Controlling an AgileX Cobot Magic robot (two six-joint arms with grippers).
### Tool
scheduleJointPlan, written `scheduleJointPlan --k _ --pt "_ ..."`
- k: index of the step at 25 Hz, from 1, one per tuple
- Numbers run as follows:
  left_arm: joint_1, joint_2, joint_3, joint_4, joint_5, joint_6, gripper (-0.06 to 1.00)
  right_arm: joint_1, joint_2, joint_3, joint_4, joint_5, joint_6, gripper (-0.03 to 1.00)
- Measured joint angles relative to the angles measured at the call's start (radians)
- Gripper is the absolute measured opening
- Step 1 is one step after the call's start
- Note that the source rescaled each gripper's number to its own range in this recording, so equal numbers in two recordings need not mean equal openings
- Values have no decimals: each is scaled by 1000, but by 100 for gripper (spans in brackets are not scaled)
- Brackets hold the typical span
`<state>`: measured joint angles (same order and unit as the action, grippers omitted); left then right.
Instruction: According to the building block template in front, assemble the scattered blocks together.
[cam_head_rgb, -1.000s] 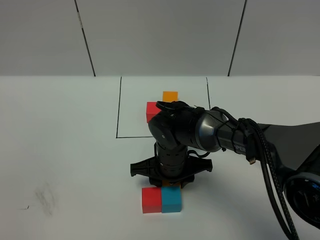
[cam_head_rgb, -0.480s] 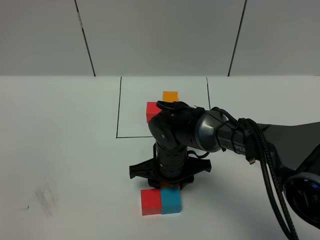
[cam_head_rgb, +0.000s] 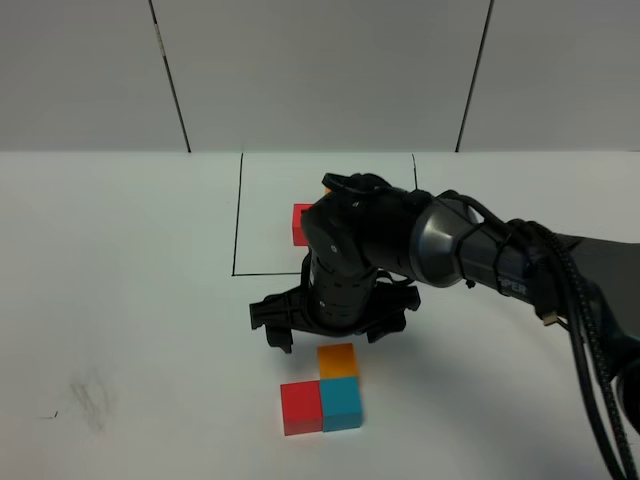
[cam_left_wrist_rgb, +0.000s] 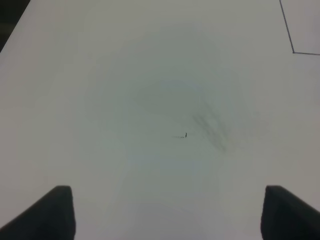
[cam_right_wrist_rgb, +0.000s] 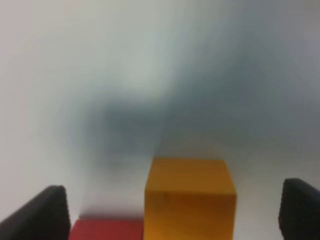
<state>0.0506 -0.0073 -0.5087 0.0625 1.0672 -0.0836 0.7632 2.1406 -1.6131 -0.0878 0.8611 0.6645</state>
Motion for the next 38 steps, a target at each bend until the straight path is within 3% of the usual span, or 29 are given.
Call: scheduleJointPlan --k 4,9,13,16,24,32,38 --pt "0 0 0 0 0 0 99 0 -90 -61 -110 115 -1 77" --pt "0 0 0 0 0 0 99 0 -196 -112 -375 326 -5 69" --pt "0 0 0 0 0 0 99 0 -293 -113 -546 343 -85 61" --pt "0 0 0 0 0 0 99 0 -397 -114 -612 345 -181 57" --pt "0 0 0 0 0 0 99 0 -768 -115 -594 351 -414 59" --pt "0 0 0 0 0 0 99 0 -1177 45 -562 354 -542 94" --pt "0 0 0 0 0 0 99 0 -1510 289 -479 358 -546 99"
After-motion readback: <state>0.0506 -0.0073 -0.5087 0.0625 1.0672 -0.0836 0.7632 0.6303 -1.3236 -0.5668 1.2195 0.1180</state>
